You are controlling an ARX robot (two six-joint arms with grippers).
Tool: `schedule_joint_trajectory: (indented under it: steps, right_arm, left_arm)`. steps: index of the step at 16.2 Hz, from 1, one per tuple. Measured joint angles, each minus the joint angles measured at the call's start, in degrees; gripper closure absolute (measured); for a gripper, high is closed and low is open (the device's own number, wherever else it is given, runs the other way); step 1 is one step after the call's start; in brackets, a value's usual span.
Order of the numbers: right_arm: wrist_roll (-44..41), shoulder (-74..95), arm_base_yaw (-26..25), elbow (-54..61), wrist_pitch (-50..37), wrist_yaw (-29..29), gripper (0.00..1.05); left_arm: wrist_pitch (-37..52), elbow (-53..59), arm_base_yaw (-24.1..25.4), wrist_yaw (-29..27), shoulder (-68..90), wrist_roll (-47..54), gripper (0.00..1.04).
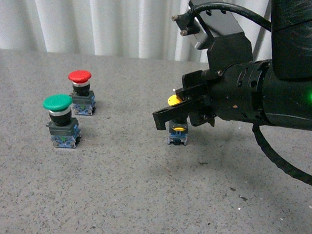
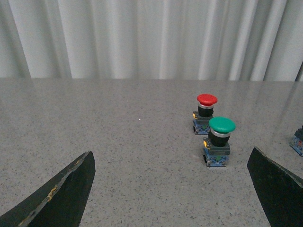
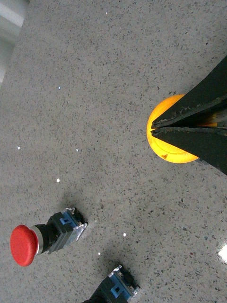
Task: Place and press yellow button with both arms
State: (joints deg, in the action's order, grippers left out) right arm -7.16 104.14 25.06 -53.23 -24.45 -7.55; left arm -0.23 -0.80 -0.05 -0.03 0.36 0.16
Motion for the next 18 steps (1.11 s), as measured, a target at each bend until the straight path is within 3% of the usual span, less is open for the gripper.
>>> schedule_joint_trajectory:
  steps: [7, 12, 18]
  right_arm:
    - [0.7, 0.2, 0.0, -0.2, 0.1, 0.1, 1.03]
    - [8.4, -4.0, 0.0, 0.7, -4.1, 0.4, 1.03]
    - [19.5, -17.4, -2.3, 5.5, -6.2, -5.4, 1.03]
  left_arm:
    - [0.0, 0.0, 0.0, 0.0, 0.0, 0.0, 0.07]
    - [0.0, 0.0, 0.0, 0.0, 0.0, 0.0, 0.07]
    - [0.0, 0.0, 0.0, 0.0, 0.0, 0.0, 0.07]
